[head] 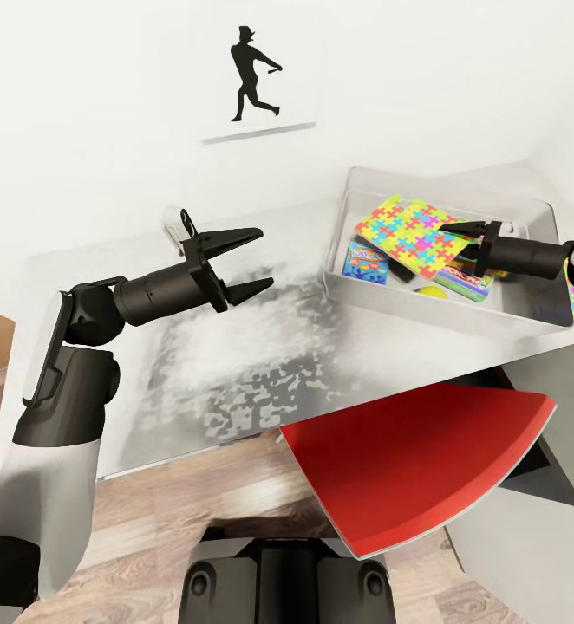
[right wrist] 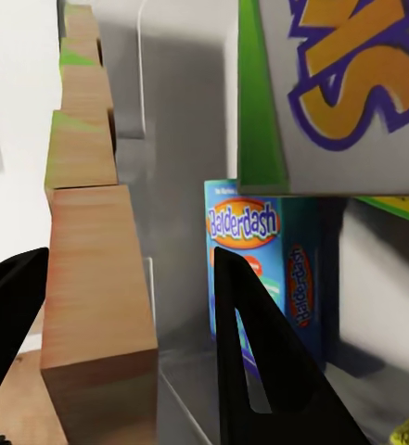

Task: Put all the toys in the child's room - the three board games (two on the bed and one on the table), the two jigsaw puzzles on the table, and the tennis ball on the table - inside the toy box on the table in the child's room.

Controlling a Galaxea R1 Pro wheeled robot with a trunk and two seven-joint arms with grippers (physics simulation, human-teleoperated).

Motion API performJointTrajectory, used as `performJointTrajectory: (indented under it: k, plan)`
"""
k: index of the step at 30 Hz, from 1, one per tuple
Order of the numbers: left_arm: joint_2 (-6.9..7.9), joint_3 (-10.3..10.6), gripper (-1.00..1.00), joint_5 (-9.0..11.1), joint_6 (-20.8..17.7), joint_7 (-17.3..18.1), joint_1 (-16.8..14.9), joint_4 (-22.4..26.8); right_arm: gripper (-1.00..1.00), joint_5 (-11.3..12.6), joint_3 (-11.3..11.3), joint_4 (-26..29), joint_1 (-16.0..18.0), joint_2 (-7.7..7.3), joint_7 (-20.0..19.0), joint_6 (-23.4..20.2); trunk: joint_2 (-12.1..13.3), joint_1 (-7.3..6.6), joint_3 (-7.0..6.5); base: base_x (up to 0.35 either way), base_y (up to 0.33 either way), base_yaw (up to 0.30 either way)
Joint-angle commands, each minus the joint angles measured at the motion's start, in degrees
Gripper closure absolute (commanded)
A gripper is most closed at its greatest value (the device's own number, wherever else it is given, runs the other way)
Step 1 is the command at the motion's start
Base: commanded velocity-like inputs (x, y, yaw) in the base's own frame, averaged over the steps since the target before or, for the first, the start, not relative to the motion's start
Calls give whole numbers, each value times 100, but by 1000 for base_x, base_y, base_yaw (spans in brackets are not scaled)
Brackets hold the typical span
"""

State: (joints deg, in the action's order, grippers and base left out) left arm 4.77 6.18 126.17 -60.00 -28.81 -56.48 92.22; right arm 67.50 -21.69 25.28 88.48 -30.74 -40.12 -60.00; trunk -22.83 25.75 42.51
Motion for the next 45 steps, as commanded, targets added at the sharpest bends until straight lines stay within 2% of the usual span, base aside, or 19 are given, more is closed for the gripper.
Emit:
performJointTrajectory:
  k: [1,28,29,45]
  plan:
    - [2,2,-100,57,0,-55,-4,3,100,-23,-29,-8,9,0,-51,0,-9,3,7,0,0,0]
    - [5,6,-100,57,0,-53,-12,4,100,-35,-46,-26,8,49,-23,0,-9,3,7,0,0,0]
    - [6,6,-100,57,0,-52,-12,4,-100,-35,-46,-26,8,49,-23,0,-9,3,7,0,0,0]
    - [6,6,-100,57,0,-54,-12,6,-100,-35,-43,-23,10,48,-23,0,-9,3,7,0,0,0]
